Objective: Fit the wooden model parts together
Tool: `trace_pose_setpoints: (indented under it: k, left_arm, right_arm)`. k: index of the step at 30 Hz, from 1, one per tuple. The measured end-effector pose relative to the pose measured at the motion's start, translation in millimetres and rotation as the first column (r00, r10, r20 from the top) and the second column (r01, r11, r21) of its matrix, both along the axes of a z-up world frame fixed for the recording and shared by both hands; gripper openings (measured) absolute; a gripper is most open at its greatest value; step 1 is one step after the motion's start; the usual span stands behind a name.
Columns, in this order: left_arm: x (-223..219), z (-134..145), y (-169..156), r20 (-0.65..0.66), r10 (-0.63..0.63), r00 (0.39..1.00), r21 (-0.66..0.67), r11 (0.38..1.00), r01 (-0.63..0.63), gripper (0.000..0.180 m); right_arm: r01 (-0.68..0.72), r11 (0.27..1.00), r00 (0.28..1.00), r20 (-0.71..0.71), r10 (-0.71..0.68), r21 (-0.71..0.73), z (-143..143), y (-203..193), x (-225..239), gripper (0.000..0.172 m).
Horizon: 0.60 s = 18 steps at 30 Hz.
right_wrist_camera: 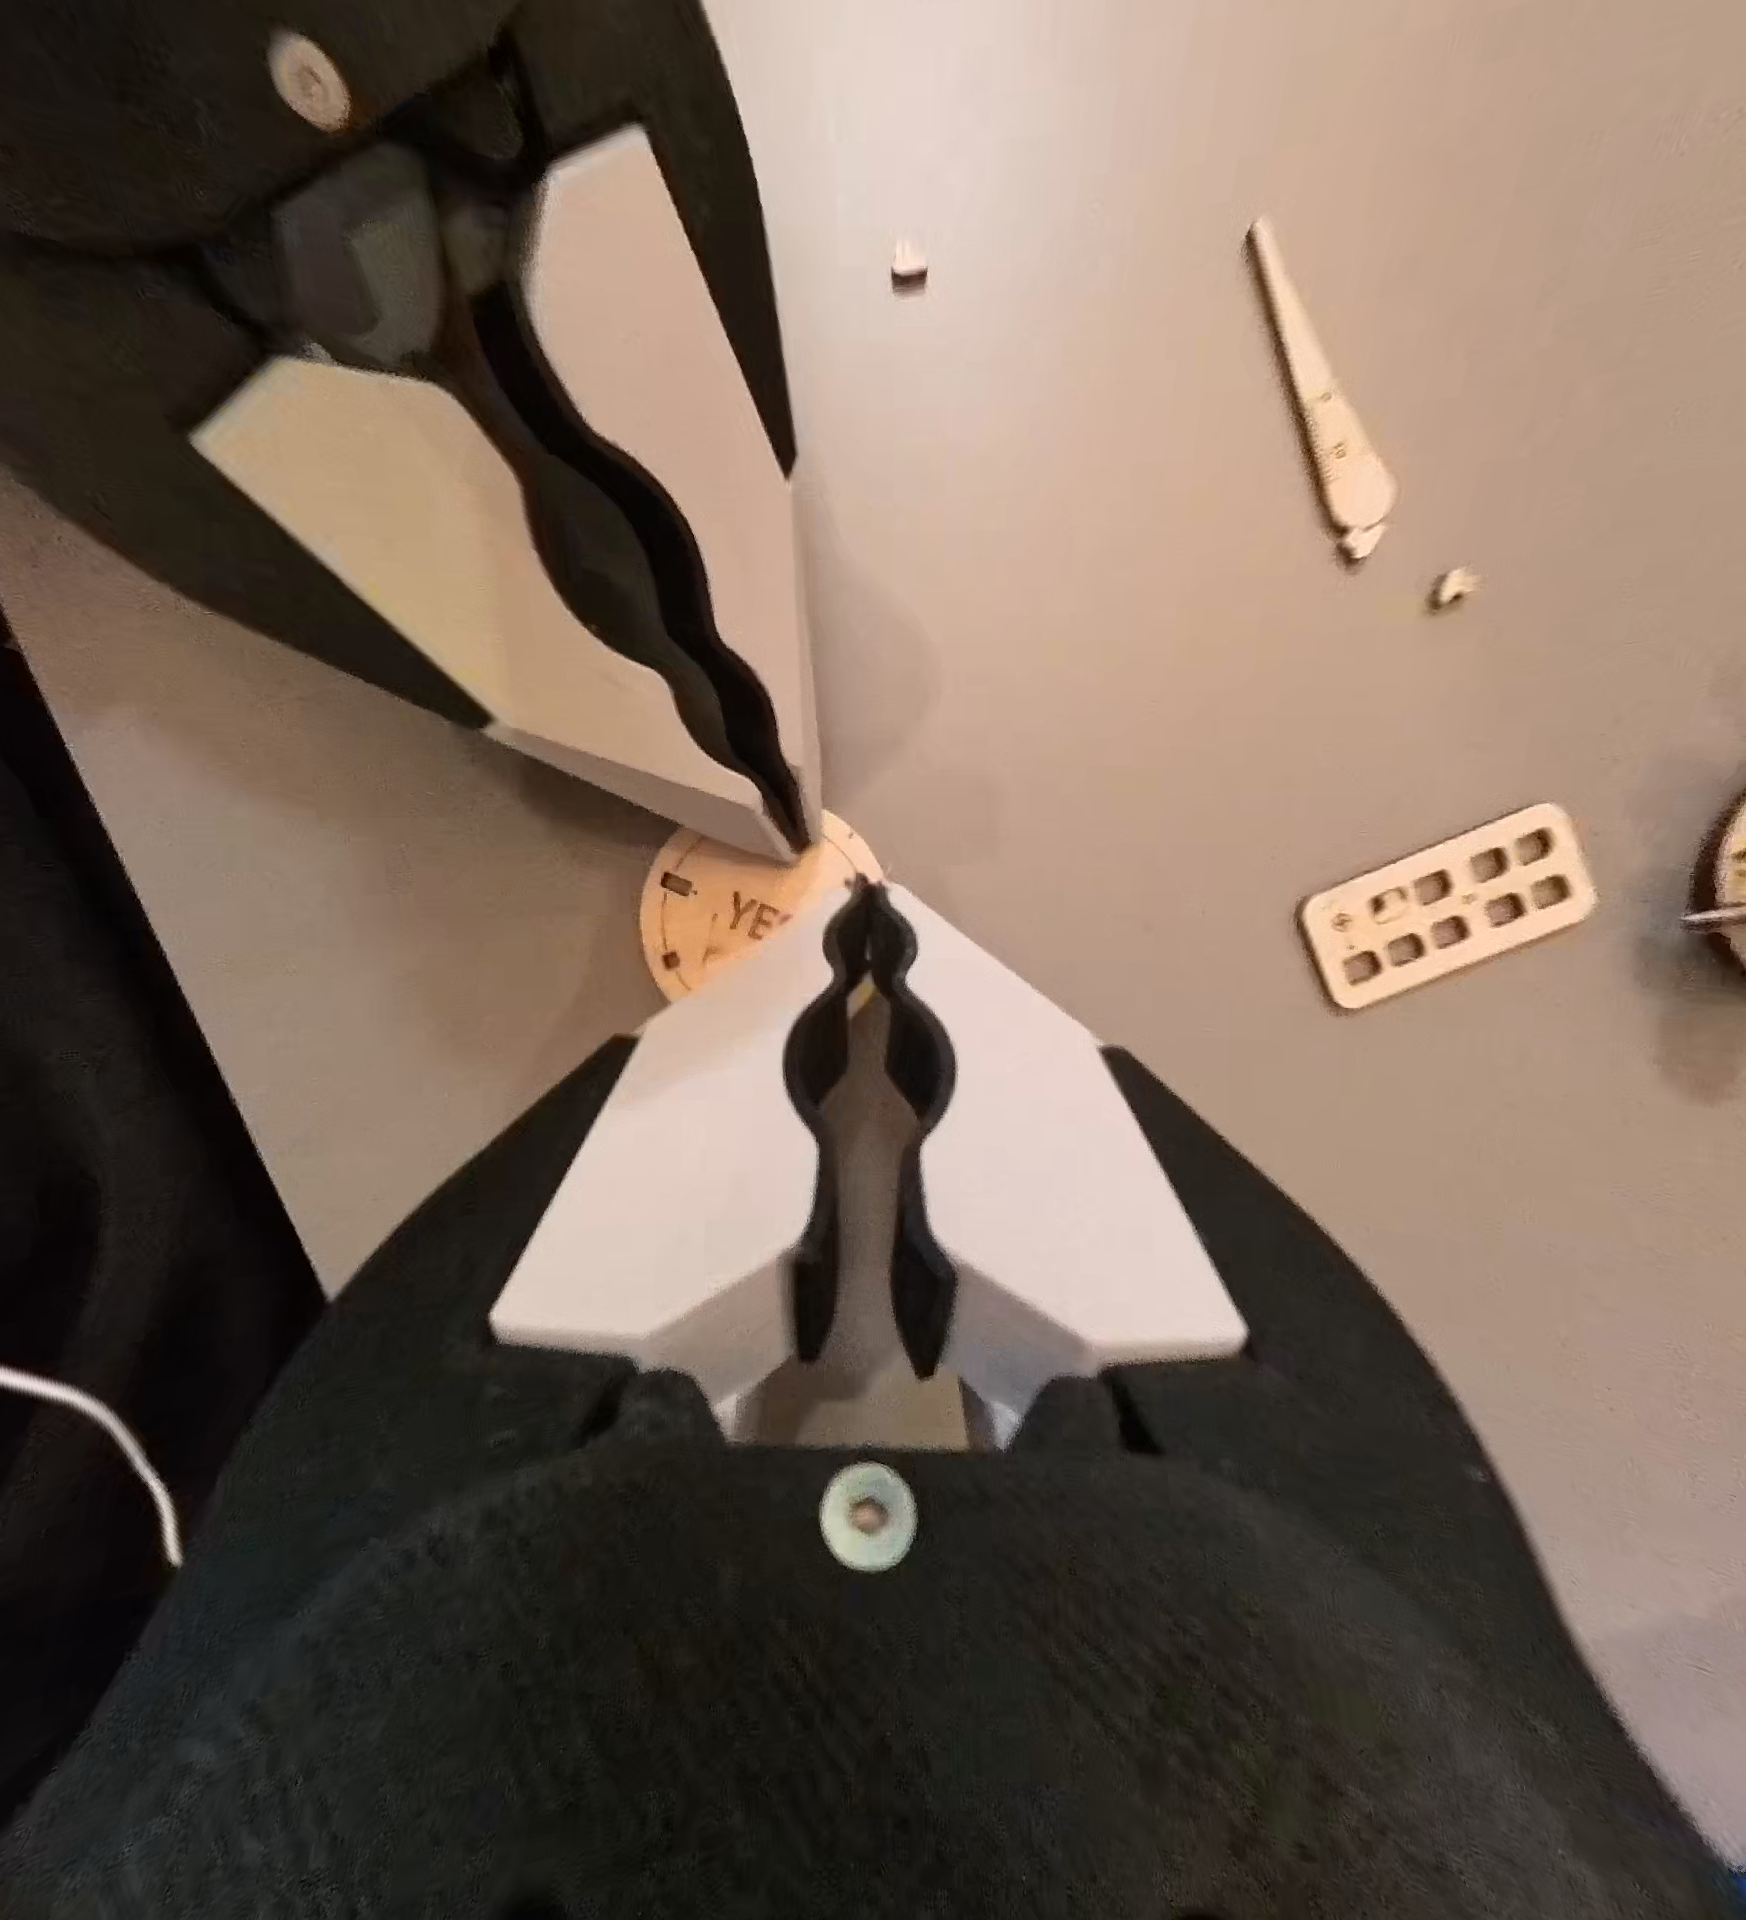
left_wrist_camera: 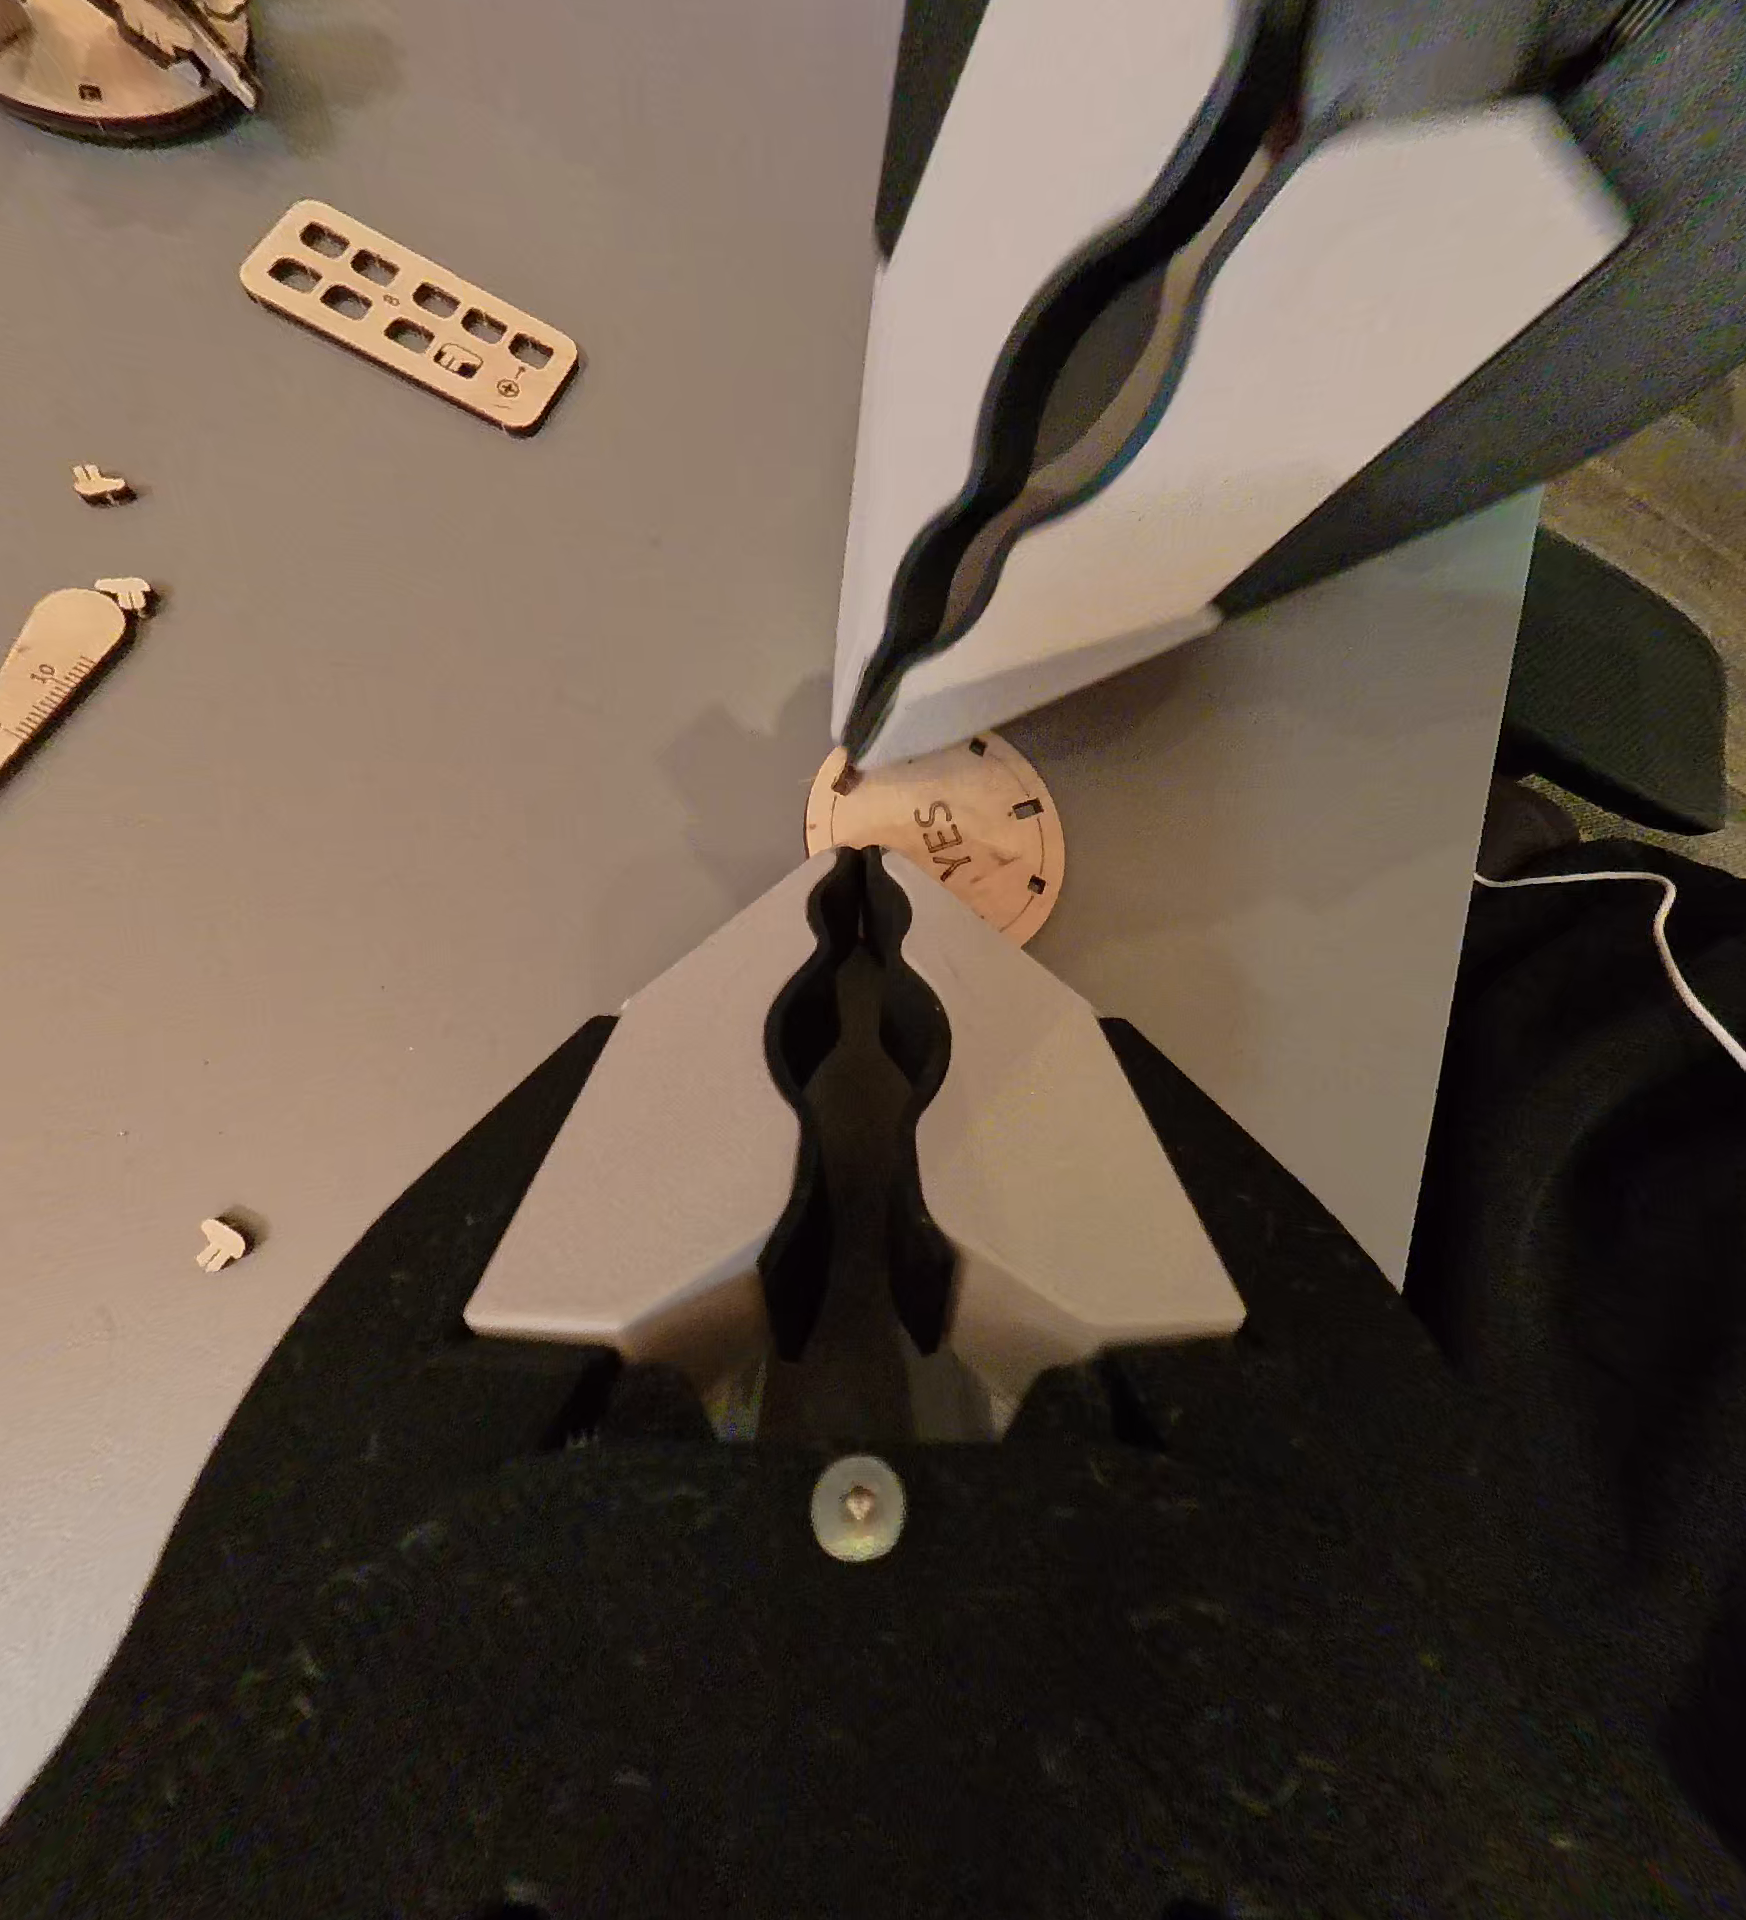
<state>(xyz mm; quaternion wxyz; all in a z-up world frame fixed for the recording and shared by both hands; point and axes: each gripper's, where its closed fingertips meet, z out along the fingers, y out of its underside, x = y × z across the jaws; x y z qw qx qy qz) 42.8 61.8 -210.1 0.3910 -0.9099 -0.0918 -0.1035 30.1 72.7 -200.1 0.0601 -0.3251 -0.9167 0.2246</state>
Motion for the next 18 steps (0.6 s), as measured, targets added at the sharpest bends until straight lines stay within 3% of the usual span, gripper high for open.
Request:
trace_pose_setpoints:
  k: [4,7,12,18]
  left_arm:
    - [0.0,0.0,-0.2,0.004,0.000,1.000,0.000,1.000,0.000,0.001]
    - [0.1,0.1,-0.1,0.007,-0.001,1.000,0.001,1.000,0.001,0.001]
    - [0.3,0.0,-0.5,0.007,-0.003,1.000,0.000,1.000,0.003,0.001]
    - [0.3,0.1,-0.6,0.011,-0.003,1.000,0.001,1.000,0.003,0.001]
  right_arm:
    - [0.016,0.999,1.000,-0.010,-0.015,0.043,-5.4,8.6,-1.8,0.000]
    - [0.039,0.999,0.999,-0.028,-0.040,-0.036,9.7,3.1,-5.0,0.000]
    - [0.025,1.000,0.999,0.023,-0.025,-0.008,-5.2,2.3,-4.6,0.000]
    - [0.036,0.998,0.999,0.026,-0.035,-0.042,-0.2,-0.1,-4.1,0.000]
